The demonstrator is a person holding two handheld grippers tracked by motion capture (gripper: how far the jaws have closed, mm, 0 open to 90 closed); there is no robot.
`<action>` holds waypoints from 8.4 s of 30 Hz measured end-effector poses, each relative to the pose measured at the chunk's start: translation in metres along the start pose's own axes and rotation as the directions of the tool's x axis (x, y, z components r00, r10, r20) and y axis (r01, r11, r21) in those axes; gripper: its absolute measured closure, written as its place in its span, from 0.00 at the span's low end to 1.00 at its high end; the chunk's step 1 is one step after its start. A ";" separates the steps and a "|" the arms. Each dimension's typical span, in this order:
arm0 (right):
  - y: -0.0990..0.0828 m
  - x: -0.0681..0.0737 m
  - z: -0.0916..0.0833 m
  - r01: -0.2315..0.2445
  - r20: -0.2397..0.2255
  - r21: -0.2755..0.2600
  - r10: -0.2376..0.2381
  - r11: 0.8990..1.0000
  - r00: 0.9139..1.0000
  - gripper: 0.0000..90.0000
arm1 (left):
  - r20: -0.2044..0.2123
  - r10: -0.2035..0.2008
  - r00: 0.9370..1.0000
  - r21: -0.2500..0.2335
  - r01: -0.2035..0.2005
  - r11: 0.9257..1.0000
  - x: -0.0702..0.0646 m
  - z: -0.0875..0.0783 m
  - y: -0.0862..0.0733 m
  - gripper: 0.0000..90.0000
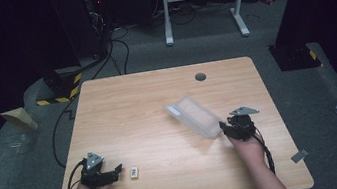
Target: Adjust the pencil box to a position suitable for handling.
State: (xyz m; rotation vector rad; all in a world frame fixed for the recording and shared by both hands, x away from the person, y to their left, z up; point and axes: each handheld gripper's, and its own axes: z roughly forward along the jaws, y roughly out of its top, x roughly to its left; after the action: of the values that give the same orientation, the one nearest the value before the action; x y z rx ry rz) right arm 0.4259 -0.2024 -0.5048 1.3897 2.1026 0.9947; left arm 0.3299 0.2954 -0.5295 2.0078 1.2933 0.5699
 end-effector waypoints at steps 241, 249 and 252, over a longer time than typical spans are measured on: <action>-0.064 -0.029 -0.047 -0.039 0.109 0.058 0.033 0.998 0.994 0.23 | 0.032 0.097 0.995 -0.068 -0.095 0.993 -0.084 0.005 0.018 0.75; -0.064 -0.029 -0.047 -0.041 0.109 0.058 0.034 0.997 0.993 0.23 | 0.034 0.066 0.997 -0.096 -0.062 0.993 -0.081 0.004 0.024 0.75; -0.064 -0.030 -0.047 -0.039 0.109 0.057 0.032 0.998 0.994 0.23 | 0.037 0.059 0.998 -0.112 -0.054 0.992 -0.080 0.005 0.029 0.75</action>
State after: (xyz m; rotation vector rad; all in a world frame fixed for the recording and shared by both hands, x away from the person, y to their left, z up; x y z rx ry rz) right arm 0.3675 -0.2600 -0.5236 1.4802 2.0500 0.8574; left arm 0.3183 0.2129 -0.5121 1.9596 1.1585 0.6110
